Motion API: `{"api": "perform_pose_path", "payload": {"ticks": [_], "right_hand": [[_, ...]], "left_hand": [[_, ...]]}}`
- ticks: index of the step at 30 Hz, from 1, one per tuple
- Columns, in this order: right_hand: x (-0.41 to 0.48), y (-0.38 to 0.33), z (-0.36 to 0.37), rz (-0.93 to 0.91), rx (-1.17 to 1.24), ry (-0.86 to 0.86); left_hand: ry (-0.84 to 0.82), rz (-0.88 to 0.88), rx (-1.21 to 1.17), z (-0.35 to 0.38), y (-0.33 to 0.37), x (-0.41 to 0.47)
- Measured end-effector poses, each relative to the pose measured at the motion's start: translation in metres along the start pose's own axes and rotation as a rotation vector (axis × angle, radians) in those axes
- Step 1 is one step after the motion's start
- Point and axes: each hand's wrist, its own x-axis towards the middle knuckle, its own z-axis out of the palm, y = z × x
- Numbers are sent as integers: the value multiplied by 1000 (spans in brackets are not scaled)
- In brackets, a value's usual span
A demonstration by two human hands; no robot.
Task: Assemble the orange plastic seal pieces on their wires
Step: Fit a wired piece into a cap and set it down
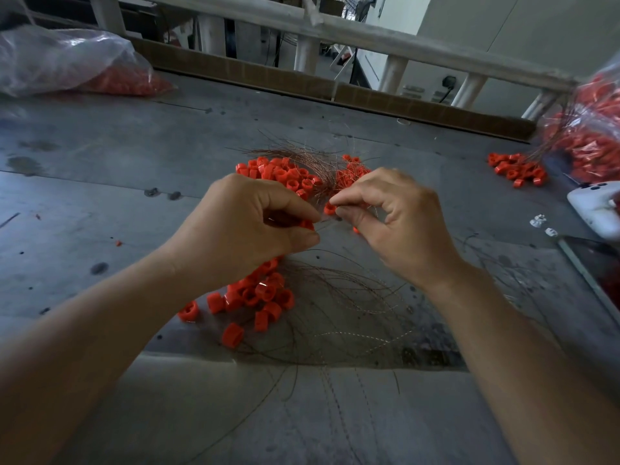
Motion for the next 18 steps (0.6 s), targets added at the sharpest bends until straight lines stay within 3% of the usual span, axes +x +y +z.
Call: {"api": "perform_pose_path", "payload": {"ticks": [7, 11, 18], "right_hand": [[-2, -3, 2, 33, 184, -35], [2, -3, -7, 118, 420, 158], [12, 3, -33, 330, 1076, 485]], "left_hand": [[17, -22, -31, 0, 1, -1], [56, -27, -79, 0, -3, -1], [71, -31, -99, -1, -4, 0]]}}
